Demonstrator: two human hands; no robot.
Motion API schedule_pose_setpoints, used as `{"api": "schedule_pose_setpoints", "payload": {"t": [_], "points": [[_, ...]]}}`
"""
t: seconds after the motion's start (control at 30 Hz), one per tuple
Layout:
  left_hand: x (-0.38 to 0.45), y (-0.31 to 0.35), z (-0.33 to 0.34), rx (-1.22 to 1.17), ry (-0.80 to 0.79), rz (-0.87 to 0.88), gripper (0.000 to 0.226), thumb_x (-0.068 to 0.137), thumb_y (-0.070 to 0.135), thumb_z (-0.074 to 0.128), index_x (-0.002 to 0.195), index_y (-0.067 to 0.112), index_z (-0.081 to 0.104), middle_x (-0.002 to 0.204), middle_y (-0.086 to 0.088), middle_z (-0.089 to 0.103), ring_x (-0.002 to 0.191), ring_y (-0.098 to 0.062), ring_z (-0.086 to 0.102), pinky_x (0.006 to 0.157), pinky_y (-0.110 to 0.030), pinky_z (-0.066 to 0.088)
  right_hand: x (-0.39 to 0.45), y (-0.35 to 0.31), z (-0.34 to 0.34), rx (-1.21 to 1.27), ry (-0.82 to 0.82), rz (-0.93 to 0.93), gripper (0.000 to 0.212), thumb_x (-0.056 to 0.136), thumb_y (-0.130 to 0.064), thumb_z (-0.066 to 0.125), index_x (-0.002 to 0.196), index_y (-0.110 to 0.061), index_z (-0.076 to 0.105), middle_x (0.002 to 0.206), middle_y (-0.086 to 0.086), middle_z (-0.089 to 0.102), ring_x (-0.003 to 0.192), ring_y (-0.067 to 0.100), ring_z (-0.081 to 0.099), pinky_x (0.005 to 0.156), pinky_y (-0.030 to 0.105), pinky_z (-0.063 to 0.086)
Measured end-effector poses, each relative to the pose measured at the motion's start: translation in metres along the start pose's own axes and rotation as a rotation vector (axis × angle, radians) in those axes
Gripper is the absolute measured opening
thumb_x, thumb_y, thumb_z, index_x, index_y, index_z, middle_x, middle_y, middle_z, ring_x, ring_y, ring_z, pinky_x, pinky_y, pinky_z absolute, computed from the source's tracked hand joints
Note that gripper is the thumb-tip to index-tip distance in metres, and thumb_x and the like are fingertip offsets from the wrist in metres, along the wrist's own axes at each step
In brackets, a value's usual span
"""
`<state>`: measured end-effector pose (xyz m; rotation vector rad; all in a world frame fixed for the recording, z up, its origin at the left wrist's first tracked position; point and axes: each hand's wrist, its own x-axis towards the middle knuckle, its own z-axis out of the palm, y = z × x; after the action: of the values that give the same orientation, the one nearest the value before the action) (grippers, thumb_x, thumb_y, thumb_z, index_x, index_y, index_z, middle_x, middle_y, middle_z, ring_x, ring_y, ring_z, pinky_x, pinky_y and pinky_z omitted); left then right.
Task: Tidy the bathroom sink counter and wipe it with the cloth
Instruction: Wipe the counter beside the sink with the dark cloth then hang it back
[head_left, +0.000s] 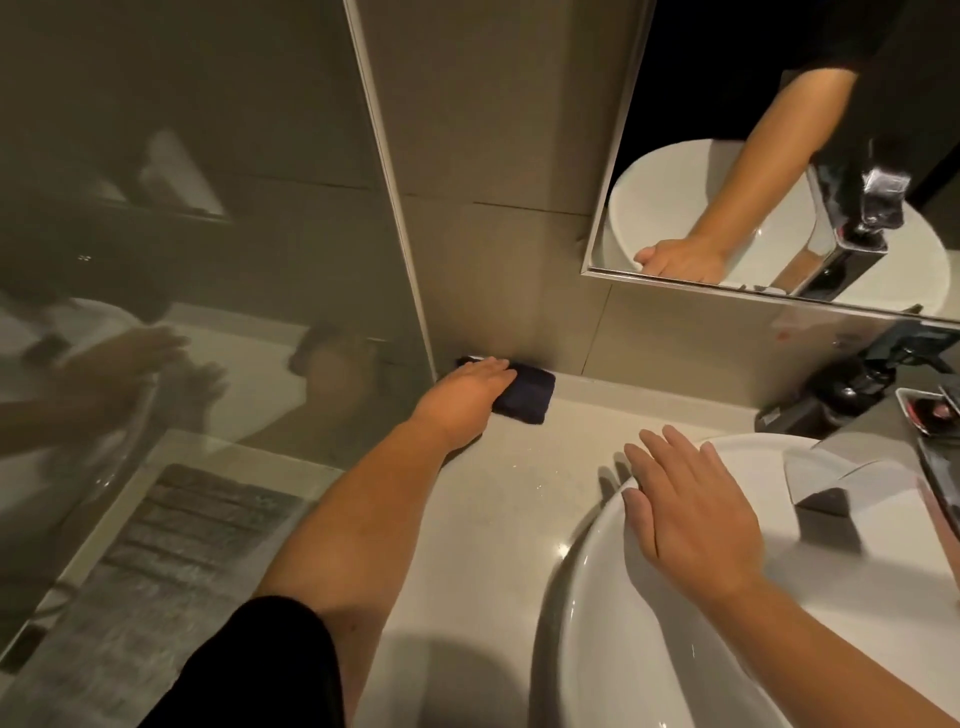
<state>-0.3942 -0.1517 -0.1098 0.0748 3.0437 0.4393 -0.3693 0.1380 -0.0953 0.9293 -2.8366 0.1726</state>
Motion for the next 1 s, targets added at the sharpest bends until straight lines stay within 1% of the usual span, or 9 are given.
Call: {"api": "schedule_pose_setpoints", "payload": {"t": [0.07,0.23,0.4,0.6,0.73,0.83,0.9,0.93,1.0], "points": [[-0.003,-0.002,0.006,-0.029,-0.084,-0.011,0.061,0.092,-0.006,0.041,0.148,0.013,0.028,0.158,-0.006,0.022,0.145,-0.020,0.015,0.117,-0.030,0.007,0.000,-0.001,0.000,-0.004,0.028,-0.007,0.063,0.099,-0.041,0.014,0.116,-0.008,0.065,0.125,0.015,0.063,0.124,0.037,0.053,0.106,0.049,0.030],[-0.041,0.009,0.002,-0.058,-0.113,0.016,0.054,0.093,0.001,0.042,0.145,0.011,0.034,0.157,-0.006,0.024,0.145,-0.021,0.017,0.118,-0.034,0.008,-0.002,-0.003,-0.002,-0.002,0.067,0.003,0.048,0.093,-0.034,0.029,0.115,-0.008,0.065,0.122,0.013,0.064,0.124,0.036,0.053,0.103,0.051,0.035],[-0.147,0.032,0.022,-0.196,-0.021,-0.056,0.054,0.091,0.004,0.047,0.143,0.013,0.039,0.155,-0.002,0.030,0.144,-0.019,0.021,0.117,-0.031,0.006,-0.003,-0.004,-0.004,0.014,0.059,0.017,0.047,0.094,-0.033,0.028,0.115,-0.009,0.063,0.120,0.012,0.063,0.126,0.035,0.050,0.103,0.051,0.034],[-0.279,0.070,0.039,-0.145,-0.021,-0.082,0.058,0.085,0.008,0.049,0.142,0.015,0.042,0.154,-0.001,0.031,0.143,-0.019,0.023,0.116,-0.035,0.001,-0.005,-0.005,-0.013,0.014,0.028,0.005,0.042,0.094,-0.031,0.028,0.110,-0.009,0.061,0.111,0.010,0.062,0.117,0.034,0.048,0.096,0.049,0.035],[-0.334,0.088,0.047,-0.036,-0.059,-0.084,0.059,0.080,0.014,0.054,0.138,0.019,0.046,0.149,-0.001,0.041,0.139,-0.018,0.034,0.115,-0.044,0.015,-0.005,-0.007,-0.021,0.040,-0.008,0.004,0.041,0.094,-0.030,0.027,0.105,-0.010,0.061,0.108,0.009,0.061,0.110,0.033,0.048,0.093,0.048,0.037],[-0.358,0.103,0.046,-0.013,-0.022,-0.115,0.055,0.078,0.016,0.056,0.132,0.018,0.052,0.141,-0.002,0.052,0.131,-0.020,0.047,0.111,-0.041,0.021,-0.006,-0.007,-0.025,0.078,-0.023,0.005,0.044,0.093,-0.032,0.027,0.107,-0.009,0.062,0.113,0.010,0.061,0.112,0.032,0.048,0.095,0.048,0.036],[-0.369,0.114,0.041,-0.222,-0.005,-0.273,0.050,0.085,0.016,0.049,0.134,0.020,0.053,0.138,-0.001,0.055,0.126,-0.017,0.051,0.112,-0.030,0.027,-0.006,-0.008,-0.028,0.087,-0.029,-0.006,0.046,0.093,-0.032,0.025,0.108,-0.008,0.063,0.111,0.010,0.062,0.108,0.032,0.048,0.088,0.046,0.037],[-0.372,0.120,0.036,-0.399,-0.010,-0.412,0.046,0.088,0.018,0.046,0.132,0.024,0.055,0.131,-0.001,0.060,0.118,-0.016,0.057,0.108,-0.027,0.035,-0.006,-0.008,-0.029,0.086,-0.032,-0.013,0.048,0.093,-0.032,0.024,0.108,-0.008,0.062,0.110,0.010,0.062,0.107,0.032,0.048,0.085,0.044,0.037],[-0.373,0.130,0.019,-0.872,-0.022,-0.711,0.035,0.092,0.018,0.043,0.118,0.027,0.064,0.109,-0.003,0.071,0.099,-0.017,0.066,0.094,-0.034,0.050,-0.007,-0.008,-0.031,0.088,-0.037,-0.016,0.049,0.093,-0.032,0.024,0.110,-0.008,0.062,0.111,0.010,0.061,0.107,0.032,0.048,0.084,0.044,0.037]]}}
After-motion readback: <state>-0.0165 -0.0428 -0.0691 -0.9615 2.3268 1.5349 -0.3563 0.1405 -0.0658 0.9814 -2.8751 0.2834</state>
